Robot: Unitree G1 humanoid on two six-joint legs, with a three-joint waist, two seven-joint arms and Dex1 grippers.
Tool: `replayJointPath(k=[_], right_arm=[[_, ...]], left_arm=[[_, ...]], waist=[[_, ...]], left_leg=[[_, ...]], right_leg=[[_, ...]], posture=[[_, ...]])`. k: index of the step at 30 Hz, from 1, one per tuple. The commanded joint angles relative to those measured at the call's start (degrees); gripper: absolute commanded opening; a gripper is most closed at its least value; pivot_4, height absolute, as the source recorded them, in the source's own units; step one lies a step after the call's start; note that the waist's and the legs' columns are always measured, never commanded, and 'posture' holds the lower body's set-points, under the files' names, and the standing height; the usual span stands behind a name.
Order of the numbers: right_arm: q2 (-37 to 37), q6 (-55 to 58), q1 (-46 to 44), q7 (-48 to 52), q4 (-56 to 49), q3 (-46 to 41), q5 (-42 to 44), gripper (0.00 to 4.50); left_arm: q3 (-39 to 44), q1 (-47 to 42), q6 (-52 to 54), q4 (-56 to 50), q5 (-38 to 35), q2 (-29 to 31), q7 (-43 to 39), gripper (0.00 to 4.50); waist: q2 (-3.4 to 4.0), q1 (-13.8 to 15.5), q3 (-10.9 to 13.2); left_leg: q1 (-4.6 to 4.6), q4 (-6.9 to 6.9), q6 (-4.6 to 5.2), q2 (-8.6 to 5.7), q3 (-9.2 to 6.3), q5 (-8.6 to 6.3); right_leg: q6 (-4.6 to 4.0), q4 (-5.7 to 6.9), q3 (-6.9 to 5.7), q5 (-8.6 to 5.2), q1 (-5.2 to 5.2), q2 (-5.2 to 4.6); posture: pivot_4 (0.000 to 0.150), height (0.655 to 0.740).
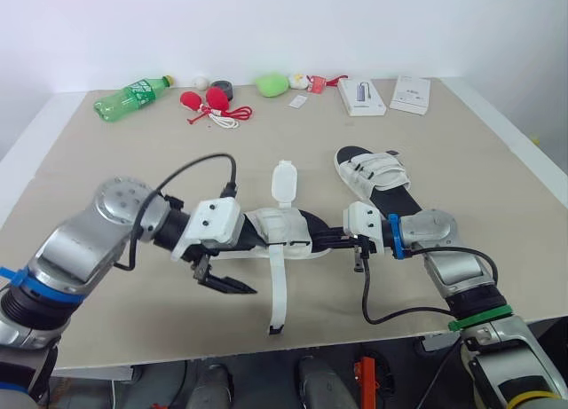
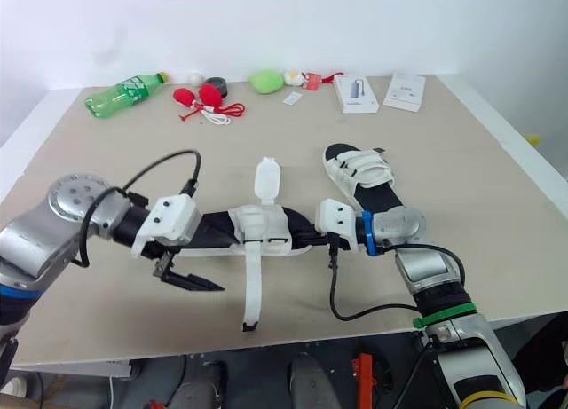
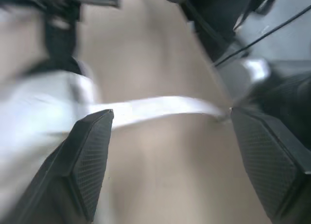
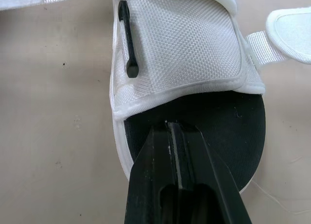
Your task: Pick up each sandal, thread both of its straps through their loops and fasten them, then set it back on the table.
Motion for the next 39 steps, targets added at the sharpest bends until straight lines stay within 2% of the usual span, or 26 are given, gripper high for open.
replayJointPath(k=[1,5,9,14,23,26,27,28,29,30,35,39], right_arm=[[0.0,0.1,0.0,0.4,1.4,0.9,-1.1,0.00],[-0.2,0.1,0.1,0.6,1.0,0.8,-1.1,0.00],[-0.8,-0.1,0.4,0.7,0.8,0.6,-1.1,0.00],[-1.0,-0.1,0.7,0.6,0.6,0.7,-1.1,0.00],[-1.1,0.0,0.7,0.6,0.4,0.8,-1.3,0.00],[-1.2,0.1,0.7,0.6,0.5,0.8,-1.3,0.00],[-1.2,0.2,0.7,0.6,0.4,0.8,-1.3,0.00],[-1.3,0.3,0.7,0.6,0.3,0.8,-1.3,0.00],[-1.3,0.4,0.8,0.5,0.2,0.7,-1.2,0.00],[-1.4,0.5,0.8,0.6,0.2,0.7,-1.2,0.00],[-1.8,0.4,0.7,0.7,0.5,0.6,-1.4,0.00],[-1.6,0.3,0.5,0.5,0.8,0.6,-1.5,0.00]], left_arm=[[0.7,1.3,-20.5,5.5,7.2,-4.5,1.4,3.93],[-1.5,4.4,-44.7,12.3,15.1,-7.4,1.4,3.93],[-2.8,6.2,-59.1,16.4,17.4,-8.5,1.5,3.93],[-3.6,6.3,-64.2,17.9,19.3,-10.7,4.9,3.93],[-6.4,6.1,-62.5,17.6,22.0,-13.3,7.6,3.93],[-7.3,5.7,-61.3,17.9,22.6,-13.6,8.2,3.15],[-7.5,5.6,-60.2,17.8,22.2,-13.8,8.2,2.59],[-7.6,5.5,-59.1,17.7,21.8,-13.9,8.2,2.59],[-7.6,5.1,-58.8,18.2,22.1,-13.9,8.3,2.07],[-7.6,4.8,-58.7,18.6,22.2,-13.9,8.2,1.87],[-7.2,5.1,-51.2,16.9,17.5,-13.6,6.5,0.06],[-7.6,4.8,-52.4,17.4,18.4,-12.8,5.2,0.06]], waist=[[0.05,0.1,0.0],[0.03,0.1,0.0],[0.02,0.2,0.0],[0.03,0.3,0.0],[0.03,0.3,0.0],[0.03,0.3,0.0],[0.03,0.3,0.0],[0.03,0.3,0.0],[0.03,0.3,0.0],[0.03,0.3,0.0],[0.03,0.3,0.0],[0.03,0.3,0.0]], left_leg=[[0.01,-0.01,0.04,0.00,0.00,-0.02],[0.00,0.00,0.05,0.00,0.01,-0.03],[-0.03,0.07,0.05,0.00,0.01,-0.02],[-0.02,0.07,0.05,-0.02,0.03,-0.02],[-0.01,0.07,0.06,-0.02,0.02,-0.02],[-0.02,0.07,0.06,-0.02,0.02,-0.02],[-0.01,0.07,0.06,-0.02,0.02,-0.02],[-0.01,0.07,0.06,-0.02,0.02,-0.02],[-0.01,0.07,0.06,-0.02,0.02,-0.02],[-0.01,0.07,0.06,-0.03,0.02,-0.02],[-0.01,0.07,0.06,-0.03,0.02,-0.02],[-0.01,0.07,0.06,-0.03,0.02,-0.02]], right_leg=[[0.01,0.00,0.00,-0.01,0.02,0.00],[0.02,-0.01,0.03,0.04,0.00,0.00],[-0.01,-0.01,0.05,0.06,0.02,-0.01],[0.02,-0.01,0.09,0.07,0.04,-0.02],[0.11,0.00,0.10,0.11,0.06,0.00],[0.10,0.00,0.10,0.10,0.06,0.00],[0.11,0.00,0.10,0.10,0.06,-0.01],[0.11,0.00,0.10,0.10,0.06,0.00],[0.10,0.00,0.10,0.10,0.06,0.00],[0.11,0.00,0.10,0.10,0.07,0.00],[0.11,0.00,0.10,0.10,0.07,-0.01],[0.22,0.00,0.10,0.15,0.07,-0.01]], posture=[[0.150,0.7400],[0.150,0.7400],[0.150,0.7400],[0.150,0.7400],[0.150,0.7400],[0.150,0.7400],[0.150,0.7400],[0.150,0.7400],[0.150,0.7400],[0.150,0.7400],[0.150,0.7400],[0.150,0.7400]])
